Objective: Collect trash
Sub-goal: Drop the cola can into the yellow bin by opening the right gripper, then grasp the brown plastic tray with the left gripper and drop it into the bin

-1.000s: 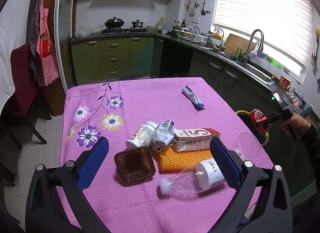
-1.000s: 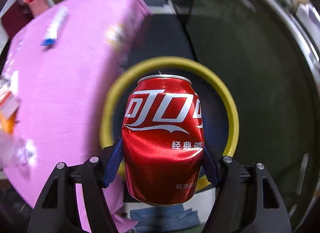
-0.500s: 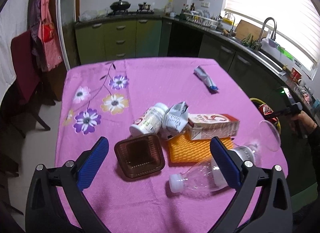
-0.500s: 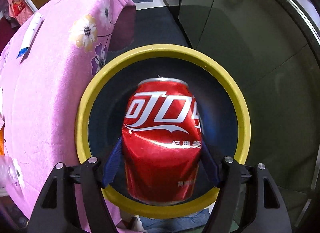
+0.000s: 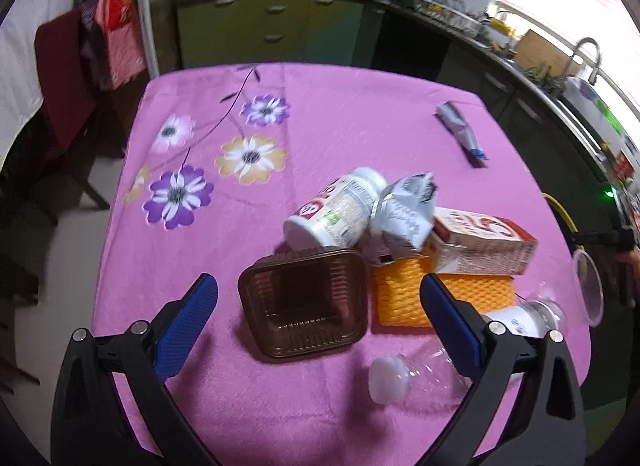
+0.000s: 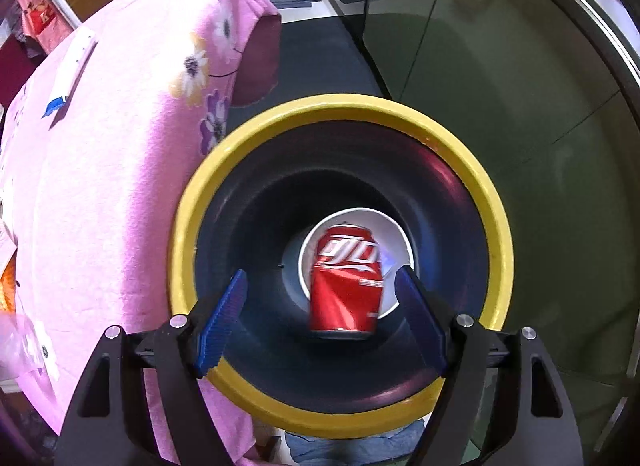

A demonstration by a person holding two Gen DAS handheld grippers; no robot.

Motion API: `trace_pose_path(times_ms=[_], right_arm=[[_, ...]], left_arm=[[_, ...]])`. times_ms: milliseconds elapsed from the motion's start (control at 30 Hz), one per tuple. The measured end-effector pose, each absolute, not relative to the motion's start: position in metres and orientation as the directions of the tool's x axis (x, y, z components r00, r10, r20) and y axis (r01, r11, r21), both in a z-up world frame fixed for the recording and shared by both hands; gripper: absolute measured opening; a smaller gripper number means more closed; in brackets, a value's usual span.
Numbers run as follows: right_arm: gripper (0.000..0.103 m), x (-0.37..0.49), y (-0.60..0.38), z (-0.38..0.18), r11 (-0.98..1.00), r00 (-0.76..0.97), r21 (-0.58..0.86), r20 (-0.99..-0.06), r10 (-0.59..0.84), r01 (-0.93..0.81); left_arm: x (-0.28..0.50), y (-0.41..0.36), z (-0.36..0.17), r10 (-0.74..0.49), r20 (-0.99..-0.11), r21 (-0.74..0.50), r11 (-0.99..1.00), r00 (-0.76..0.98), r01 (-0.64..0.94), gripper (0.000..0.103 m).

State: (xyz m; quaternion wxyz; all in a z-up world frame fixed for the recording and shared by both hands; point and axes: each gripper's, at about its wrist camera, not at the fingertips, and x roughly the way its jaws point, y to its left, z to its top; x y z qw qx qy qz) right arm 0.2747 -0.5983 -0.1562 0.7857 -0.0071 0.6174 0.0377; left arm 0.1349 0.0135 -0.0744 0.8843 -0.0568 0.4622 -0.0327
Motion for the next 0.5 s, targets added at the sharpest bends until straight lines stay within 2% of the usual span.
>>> trace_pose_path(times_ms=[300, 500], right_arm=[[0.076, 0.261, -0.585, -0.142, 0.994, 0.252, 0.049, -0.965, 0.071, -0.095], [0.076, 0.253, -0.578, -0.132, 0.992, 0.271, 0.053, -0.959, 0.082, -0.113]], left_arm=[[0.149, 0.02, -0.097, -0.06, -0.839, -0.115, 0.991, 0.541, -0.069, 0.096], [0.153, 0.018, -0.104, -0.075, -0.848, -0.124, 0.99, 0.525, -0.06, 0.08]])
